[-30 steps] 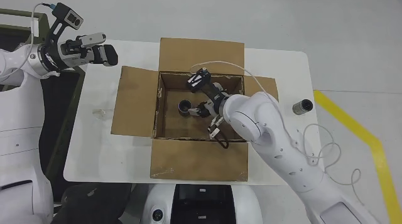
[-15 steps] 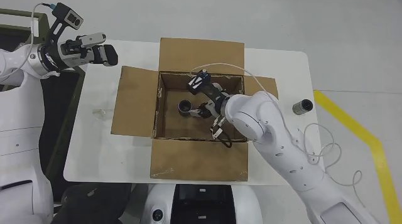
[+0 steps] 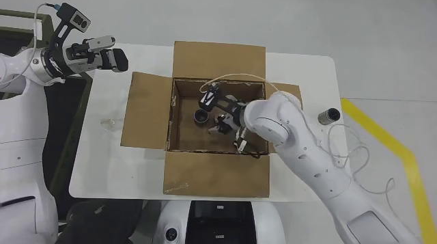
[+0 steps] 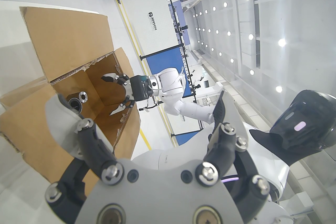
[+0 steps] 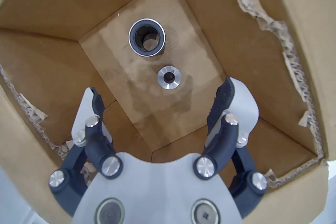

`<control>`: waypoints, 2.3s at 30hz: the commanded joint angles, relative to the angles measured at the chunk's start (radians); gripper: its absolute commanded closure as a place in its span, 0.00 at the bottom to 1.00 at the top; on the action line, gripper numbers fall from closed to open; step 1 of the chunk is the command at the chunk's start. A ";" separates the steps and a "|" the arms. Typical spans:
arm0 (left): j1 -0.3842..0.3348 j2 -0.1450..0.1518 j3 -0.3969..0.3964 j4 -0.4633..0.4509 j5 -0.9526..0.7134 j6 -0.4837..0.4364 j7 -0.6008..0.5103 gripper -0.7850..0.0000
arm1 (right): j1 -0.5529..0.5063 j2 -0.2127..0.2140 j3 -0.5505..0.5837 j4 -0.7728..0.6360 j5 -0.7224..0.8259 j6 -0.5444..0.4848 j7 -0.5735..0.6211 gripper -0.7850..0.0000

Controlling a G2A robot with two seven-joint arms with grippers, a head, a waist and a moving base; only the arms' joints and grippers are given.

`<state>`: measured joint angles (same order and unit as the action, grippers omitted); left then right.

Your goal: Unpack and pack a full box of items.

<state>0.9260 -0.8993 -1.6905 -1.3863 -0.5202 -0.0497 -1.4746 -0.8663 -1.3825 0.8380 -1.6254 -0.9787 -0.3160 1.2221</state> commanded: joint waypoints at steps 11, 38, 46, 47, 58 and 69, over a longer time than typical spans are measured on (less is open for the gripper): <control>0.000 0.000 0.000 0.000 0.000 0.000 0.000 0.00 | 0.098 -0.034 -0.107 0.197 -0.026 0.021 -0.050 0.00; 0.000 0.000 0.000 0.000 0.000 0.000 0.000 0.00 | 0.169 -0.066 -0.162 0.392 0.032 -0.123 -0.107 0.27; 0.000 0.000 0.000 0.000 0.000 0.000 0.000 0.00 | 0.179 -0.074 -0.175 0.421 0.030 -0.113 -0.119 0.53; 0.000 0.000 0.000 0.000 0.000 0.000 0.000 0.00 | 0.180 -0.075 -0.177 0.424 0.029 -0.111 -0.120 0.54; 0.000 0.000 0.000 0.000 0.000 0.000 0.000 0.00 | 0.171 -0.075 -0.182 0.406 -0.006 -0.092 -0.134 1.00; 0.000 0.000 0.000 0.000 0.000 0.000 0.000 0.00 | 0.049 -0.019 -0.081 0.181 -0.090 -0.097 -0.137 1.00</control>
<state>0.9260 -0.8993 -1.6905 -1.3863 -0.5202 -0.0497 -1.4746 -0.8036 -1.4073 0.7449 -1.4192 -1.0622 -0.4119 1.0826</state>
